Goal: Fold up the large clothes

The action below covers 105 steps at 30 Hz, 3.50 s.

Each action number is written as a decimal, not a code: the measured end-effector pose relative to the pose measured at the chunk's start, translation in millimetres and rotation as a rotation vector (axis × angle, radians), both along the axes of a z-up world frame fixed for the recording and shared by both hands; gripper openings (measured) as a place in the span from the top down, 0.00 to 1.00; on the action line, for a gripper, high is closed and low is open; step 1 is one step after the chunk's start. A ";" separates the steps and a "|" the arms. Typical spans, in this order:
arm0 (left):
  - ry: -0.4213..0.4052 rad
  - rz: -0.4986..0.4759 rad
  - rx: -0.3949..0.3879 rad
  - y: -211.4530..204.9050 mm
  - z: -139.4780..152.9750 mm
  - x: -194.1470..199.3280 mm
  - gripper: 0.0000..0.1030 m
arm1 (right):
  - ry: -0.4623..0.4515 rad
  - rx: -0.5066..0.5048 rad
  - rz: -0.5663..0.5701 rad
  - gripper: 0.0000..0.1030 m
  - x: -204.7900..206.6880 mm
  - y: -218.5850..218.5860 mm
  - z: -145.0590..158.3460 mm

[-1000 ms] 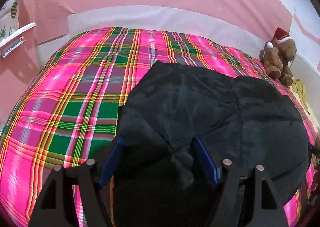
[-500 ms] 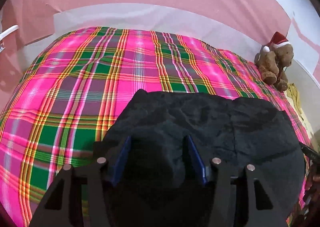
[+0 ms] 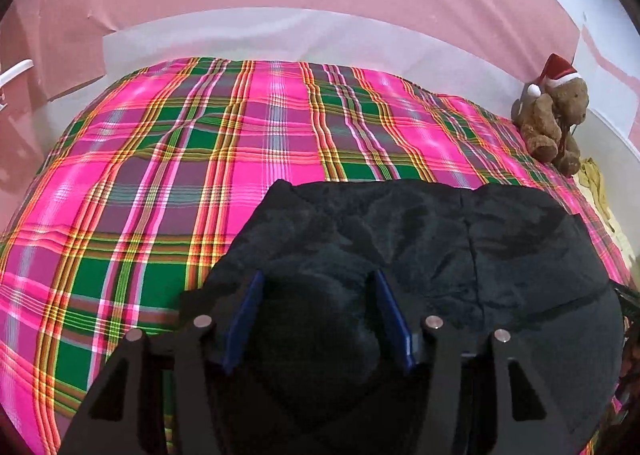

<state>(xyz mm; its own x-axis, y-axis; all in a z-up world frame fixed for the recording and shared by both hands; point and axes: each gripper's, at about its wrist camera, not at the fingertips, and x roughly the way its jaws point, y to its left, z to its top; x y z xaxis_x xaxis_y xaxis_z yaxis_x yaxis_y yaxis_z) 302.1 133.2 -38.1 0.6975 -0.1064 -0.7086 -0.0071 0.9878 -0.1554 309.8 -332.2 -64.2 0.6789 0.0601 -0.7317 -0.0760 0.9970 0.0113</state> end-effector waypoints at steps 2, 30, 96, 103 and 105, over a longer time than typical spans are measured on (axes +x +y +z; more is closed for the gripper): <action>0.001 0.002 0.012 -0.7 3.0 -0.9 0.42 | -0.005 -0.011 -0.003 0.53 -1.5 0.9 2.5; 0.031 0.023 -0.143 62.9 -4.9 -70.5 0.41 | 0.023 0.182 0.009 0.43 -68.9 -34.9 11.8; 0.010 -0.177 -0.349 50.3 15.7 -67.5 0.73 | 0.102 0.521 0.183 0.79 -14.8 -57.5 25.2; -0.017 -0.172 -0.339 57.3 36.5 -89.5 0.73 | 0.076 0.519 0.216 0.80 -29.9 -51.1 42.7; -0.021 -0.167 -0.332 61.6 40.2 -89.4 0.73 | 0.070 0.520 0.227 0.80 -30.4 -46.1 47.6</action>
<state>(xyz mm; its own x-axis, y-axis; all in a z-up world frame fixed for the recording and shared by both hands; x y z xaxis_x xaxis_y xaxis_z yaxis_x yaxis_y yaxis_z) 212.7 194.8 2.1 0.6653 -0.4414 -0.6021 0.1561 0.8709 -0.4660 279.4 -378.4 -16.6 0.5581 0.5628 -0.6097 -0.2691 0.8178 0.5086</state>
